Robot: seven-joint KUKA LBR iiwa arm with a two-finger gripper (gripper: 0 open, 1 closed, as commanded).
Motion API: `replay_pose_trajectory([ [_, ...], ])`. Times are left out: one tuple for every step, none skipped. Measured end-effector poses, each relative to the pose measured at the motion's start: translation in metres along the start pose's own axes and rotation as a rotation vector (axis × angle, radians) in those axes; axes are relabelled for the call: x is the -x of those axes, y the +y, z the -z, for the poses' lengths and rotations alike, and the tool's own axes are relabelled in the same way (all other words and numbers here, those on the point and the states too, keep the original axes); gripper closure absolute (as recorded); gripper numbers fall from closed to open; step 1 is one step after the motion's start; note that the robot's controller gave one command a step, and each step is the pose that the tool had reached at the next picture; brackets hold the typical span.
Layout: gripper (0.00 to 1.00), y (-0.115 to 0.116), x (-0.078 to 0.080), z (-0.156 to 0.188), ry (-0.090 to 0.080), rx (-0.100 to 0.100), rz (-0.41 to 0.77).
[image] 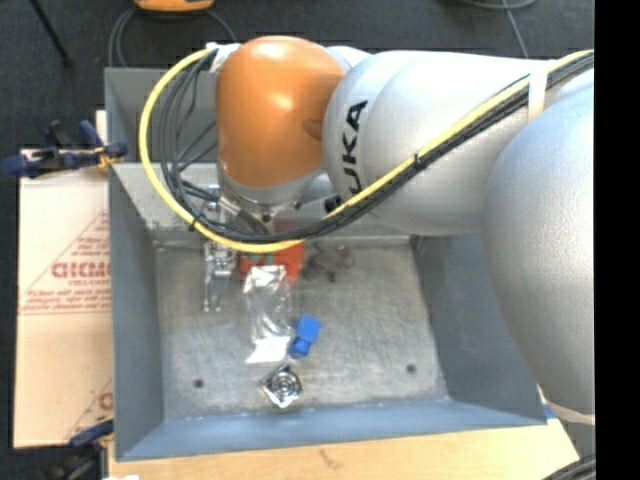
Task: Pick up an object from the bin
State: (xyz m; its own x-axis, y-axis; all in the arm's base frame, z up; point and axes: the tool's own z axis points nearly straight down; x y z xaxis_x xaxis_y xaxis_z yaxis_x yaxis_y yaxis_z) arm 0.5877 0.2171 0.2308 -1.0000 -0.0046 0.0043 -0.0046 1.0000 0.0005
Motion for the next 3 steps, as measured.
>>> replay_pose_trajectory([
  [0.0,-0.043,0.046,-0.101,-0.001,-0.003,-0.058],
  [0.0,-0.064,0.062,-0.138,-0.015,0.006,-0.209],
  [0.0,-0.08,0.069,-0.141,-0.017,0.01,-0.036],
])
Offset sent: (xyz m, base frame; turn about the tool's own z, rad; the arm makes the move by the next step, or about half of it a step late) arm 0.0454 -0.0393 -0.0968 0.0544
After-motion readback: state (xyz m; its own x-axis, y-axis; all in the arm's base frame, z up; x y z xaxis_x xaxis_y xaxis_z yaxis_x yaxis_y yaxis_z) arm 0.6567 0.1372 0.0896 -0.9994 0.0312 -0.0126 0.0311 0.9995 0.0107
